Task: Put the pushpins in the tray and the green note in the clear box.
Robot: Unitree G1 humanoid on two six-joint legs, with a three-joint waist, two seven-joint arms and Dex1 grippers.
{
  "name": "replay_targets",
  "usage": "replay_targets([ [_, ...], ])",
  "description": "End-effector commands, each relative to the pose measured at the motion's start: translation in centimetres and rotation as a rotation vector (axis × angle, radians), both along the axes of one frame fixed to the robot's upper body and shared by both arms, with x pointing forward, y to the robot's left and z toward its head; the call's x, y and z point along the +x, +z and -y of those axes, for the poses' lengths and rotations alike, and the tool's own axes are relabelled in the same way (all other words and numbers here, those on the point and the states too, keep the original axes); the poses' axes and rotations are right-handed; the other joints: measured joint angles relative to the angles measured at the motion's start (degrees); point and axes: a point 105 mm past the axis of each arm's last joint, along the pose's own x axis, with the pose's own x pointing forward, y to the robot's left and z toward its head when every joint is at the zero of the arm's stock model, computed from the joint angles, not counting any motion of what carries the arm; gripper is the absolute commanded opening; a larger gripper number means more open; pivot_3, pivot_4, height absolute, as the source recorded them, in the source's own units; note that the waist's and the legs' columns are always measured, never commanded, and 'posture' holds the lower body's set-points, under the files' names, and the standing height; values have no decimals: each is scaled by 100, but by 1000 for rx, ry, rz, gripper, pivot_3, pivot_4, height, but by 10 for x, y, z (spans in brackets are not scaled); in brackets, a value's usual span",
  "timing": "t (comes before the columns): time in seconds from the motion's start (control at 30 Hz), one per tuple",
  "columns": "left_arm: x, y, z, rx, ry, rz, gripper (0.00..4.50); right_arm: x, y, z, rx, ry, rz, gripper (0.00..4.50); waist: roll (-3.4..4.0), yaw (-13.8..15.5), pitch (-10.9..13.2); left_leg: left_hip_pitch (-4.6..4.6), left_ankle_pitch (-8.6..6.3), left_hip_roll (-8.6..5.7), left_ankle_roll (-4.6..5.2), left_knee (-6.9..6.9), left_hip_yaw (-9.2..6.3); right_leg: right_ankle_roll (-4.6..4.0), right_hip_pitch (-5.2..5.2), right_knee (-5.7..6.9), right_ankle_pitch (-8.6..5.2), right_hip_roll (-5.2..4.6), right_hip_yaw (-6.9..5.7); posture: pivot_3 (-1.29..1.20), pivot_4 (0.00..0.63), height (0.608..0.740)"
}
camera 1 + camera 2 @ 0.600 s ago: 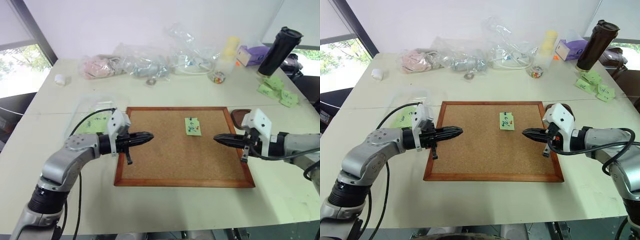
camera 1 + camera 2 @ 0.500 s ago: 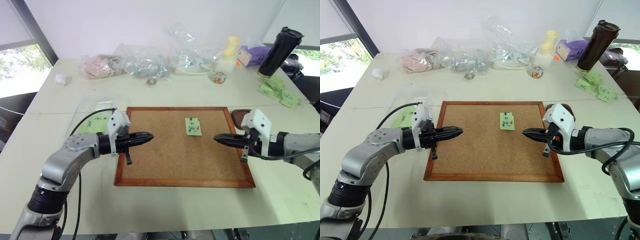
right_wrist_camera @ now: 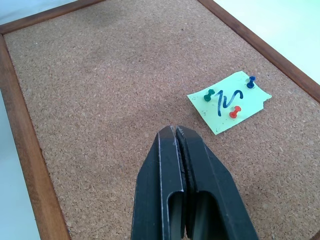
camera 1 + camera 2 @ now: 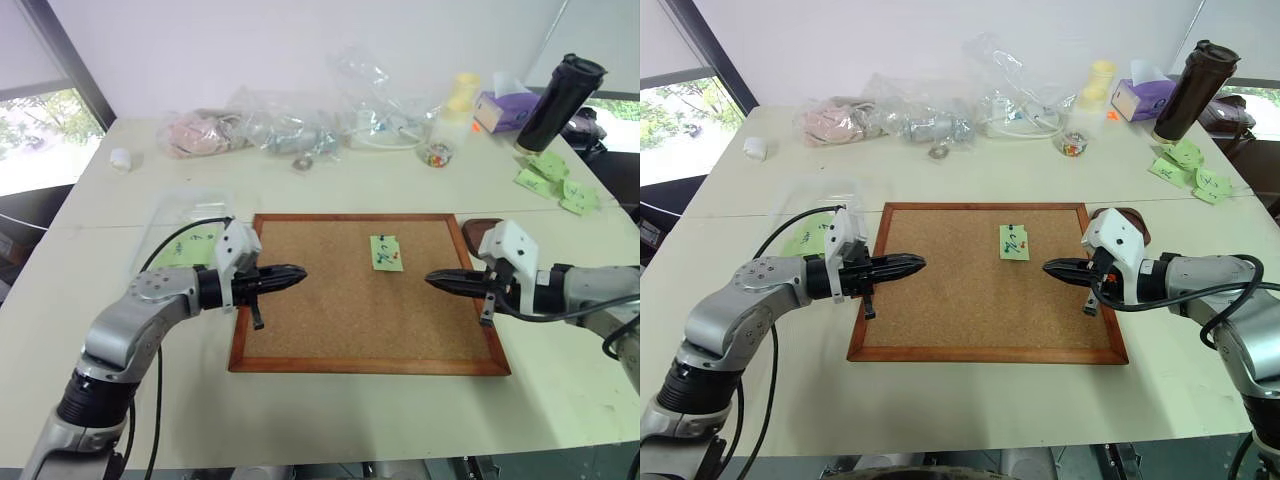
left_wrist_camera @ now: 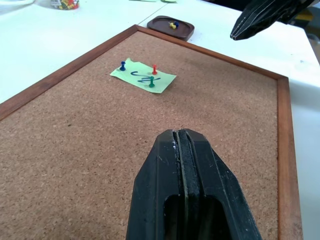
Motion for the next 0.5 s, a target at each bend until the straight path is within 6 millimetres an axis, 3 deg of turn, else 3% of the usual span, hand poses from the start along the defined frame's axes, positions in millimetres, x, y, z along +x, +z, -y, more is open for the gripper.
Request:
replay_targets([
  [0.03, -3, 8, 5, -5, -32, 28, 58, 0, 9, -1, 0, 8, 44, 0, 0, 0, 0, 0, 0, 0, 0, 0, 0, 0, 0, 0, 0, 0, 0, 0, 150, 740],
  [0.27, -1, -6, 14, 53, -54, 53, 58, 1, 10, -3, 8, 8, 54, 0, 0, 4, 0, 0, 0, -1, 0, 0, 0, 0, 1, 0, 0, 0, 0, 0, 150, 740],
  [0.5, 6, -24, 26, 58, -55, 58, 58, 16, 18, -7, 30, -13, 100, 0, 0, -3, 0, 0, 0, 0, 0, 0, 1, 0, -1, 0, 0, 1, 0, 0, 150, 740],
])
